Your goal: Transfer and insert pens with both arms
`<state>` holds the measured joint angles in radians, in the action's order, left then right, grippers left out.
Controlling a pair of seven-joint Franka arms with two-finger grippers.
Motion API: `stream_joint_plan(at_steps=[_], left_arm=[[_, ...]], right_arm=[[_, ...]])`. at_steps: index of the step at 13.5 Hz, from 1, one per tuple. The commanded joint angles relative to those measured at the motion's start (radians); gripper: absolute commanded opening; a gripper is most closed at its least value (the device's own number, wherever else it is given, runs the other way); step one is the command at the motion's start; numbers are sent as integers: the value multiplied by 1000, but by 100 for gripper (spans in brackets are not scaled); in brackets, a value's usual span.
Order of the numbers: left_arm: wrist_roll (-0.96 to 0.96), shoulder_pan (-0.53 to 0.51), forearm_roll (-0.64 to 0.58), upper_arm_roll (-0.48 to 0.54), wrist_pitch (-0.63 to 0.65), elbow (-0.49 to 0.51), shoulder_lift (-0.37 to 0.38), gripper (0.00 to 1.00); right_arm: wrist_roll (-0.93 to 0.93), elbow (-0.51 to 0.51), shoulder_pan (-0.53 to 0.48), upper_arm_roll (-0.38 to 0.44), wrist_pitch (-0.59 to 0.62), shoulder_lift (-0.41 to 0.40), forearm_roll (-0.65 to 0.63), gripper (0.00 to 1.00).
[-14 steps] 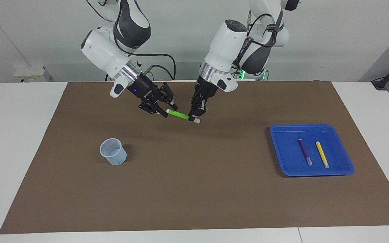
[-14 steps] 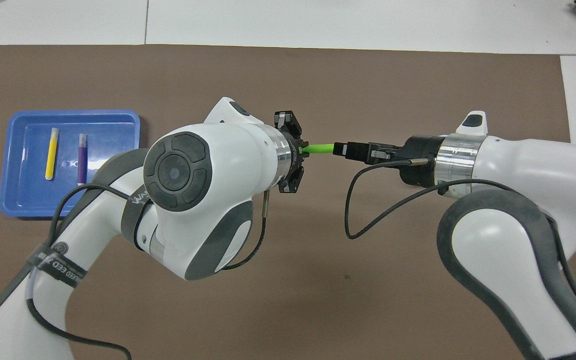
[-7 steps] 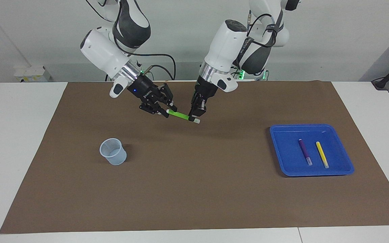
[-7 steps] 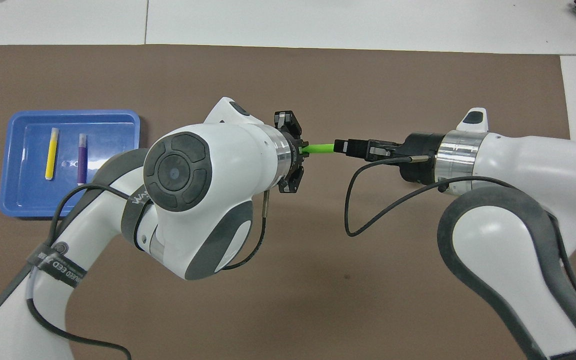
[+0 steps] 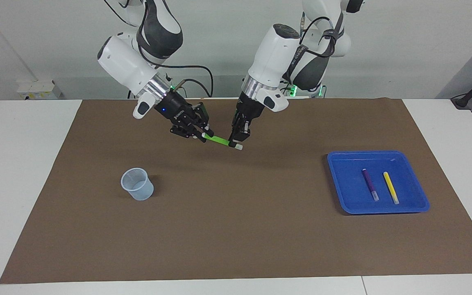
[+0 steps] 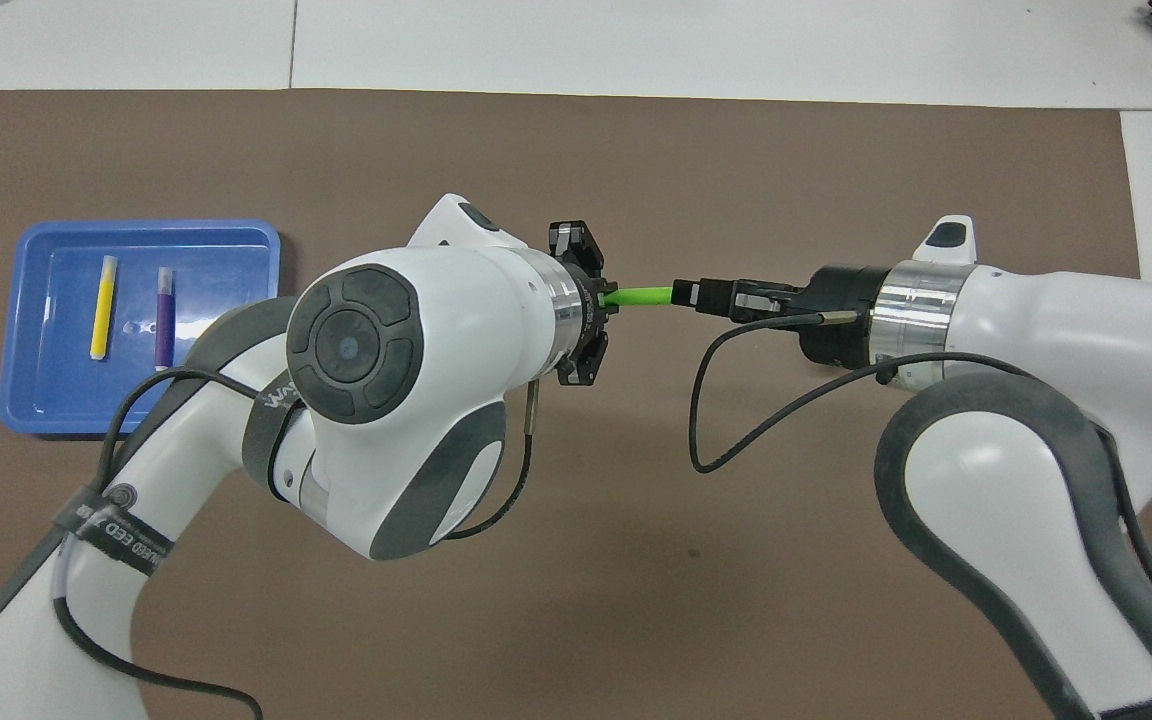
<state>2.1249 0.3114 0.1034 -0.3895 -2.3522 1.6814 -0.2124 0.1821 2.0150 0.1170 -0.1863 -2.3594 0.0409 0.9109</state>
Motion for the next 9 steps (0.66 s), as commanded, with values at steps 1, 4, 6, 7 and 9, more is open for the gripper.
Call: stream_joint_plan(at_steps=[1, 4, 6, 7, 9], left_arm=[[3, 9, 7, 11, -18, 34, 27, 0], [0, 9, 7, 11, -18, 34, 28, 0], [-2, 9, 6, 11, -18, 34, 27, 1], [-2, 12, 6, 11, -18, 34, 27, 1], [-2, 15, 6, 11, -18, 34, 28, 4]], right_arm=[[-9, -16, 4, 1, -18, -15, 2, 23], [-9, -16, 4, 1, -18, -15, 2, 11], [-7, -16, 3, 1, -18, -15, 2, 0], [-7, -16, 1, 1, -17, -15, 2, 0], [-6, -16, 0, 1, -17, -15, 2, 0]])
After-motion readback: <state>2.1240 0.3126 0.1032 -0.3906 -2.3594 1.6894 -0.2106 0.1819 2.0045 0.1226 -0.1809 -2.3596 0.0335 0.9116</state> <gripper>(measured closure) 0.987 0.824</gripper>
